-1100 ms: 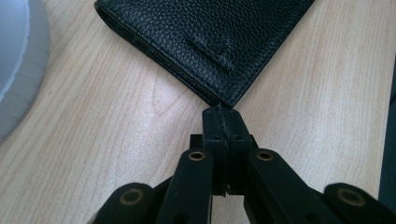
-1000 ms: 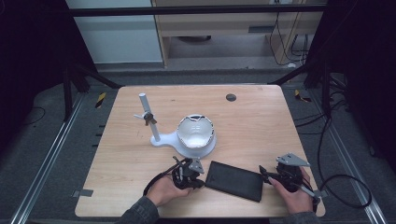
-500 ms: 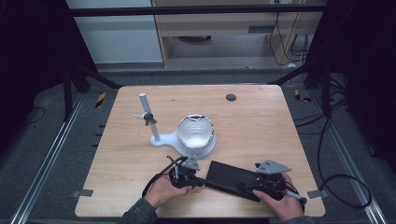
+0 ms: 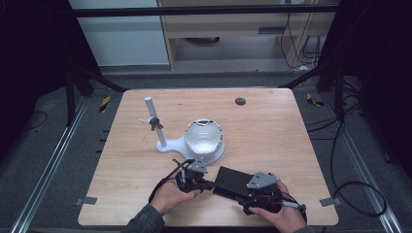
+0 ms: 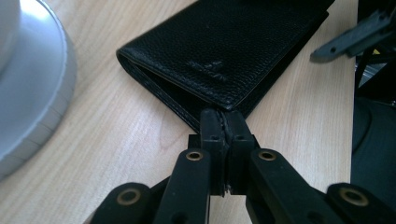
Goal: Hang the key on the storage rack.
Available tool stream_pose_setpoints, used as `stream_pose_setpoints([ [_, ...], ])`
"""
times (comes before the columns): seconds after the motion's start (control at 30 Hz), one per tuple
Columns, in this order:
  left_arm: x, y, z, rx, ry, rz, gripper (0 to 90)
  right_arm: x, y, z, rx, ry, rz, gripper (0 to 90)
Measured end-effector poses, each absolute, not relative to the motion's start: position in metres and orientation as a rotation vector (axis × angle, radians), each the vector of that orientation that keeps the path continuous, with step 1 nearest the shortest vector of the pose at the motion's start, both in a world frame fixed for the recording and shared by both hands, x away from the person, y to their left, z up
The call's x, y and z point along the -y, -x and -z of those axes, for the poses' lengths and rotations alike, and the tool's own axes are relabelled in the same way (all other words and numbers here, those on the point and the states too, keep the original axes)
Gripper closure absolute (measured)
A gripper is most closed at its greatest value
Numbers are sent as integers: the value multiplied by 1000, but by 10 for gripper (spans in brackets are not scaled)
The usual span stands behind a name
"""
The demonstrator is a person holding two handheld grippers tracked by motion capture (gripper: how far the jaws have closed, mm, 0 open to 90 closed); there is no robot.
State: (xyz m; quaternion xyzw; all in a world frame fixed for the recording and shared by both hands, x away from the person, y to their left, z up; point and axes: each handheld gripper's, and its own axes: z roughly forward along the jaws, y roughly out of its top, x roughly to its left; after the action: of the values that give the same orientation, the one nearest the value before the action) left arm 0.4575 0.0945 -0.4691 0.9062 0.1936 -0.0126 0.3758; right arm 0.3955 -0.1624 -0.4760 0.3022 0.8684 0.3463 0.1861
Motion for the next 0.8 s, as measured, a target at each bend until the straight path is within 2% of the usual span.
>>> stream_pose_setpoints([
  [0.5, -86, -465, 456, -504, -2297, 14, 874, 162, -405, 470, -2476, -806, -845, 206],
  [0.8, -81, -469, 451, -510, -2288, 9, 874, 155, -410, 469, -2526, -742, -725, 306],
])
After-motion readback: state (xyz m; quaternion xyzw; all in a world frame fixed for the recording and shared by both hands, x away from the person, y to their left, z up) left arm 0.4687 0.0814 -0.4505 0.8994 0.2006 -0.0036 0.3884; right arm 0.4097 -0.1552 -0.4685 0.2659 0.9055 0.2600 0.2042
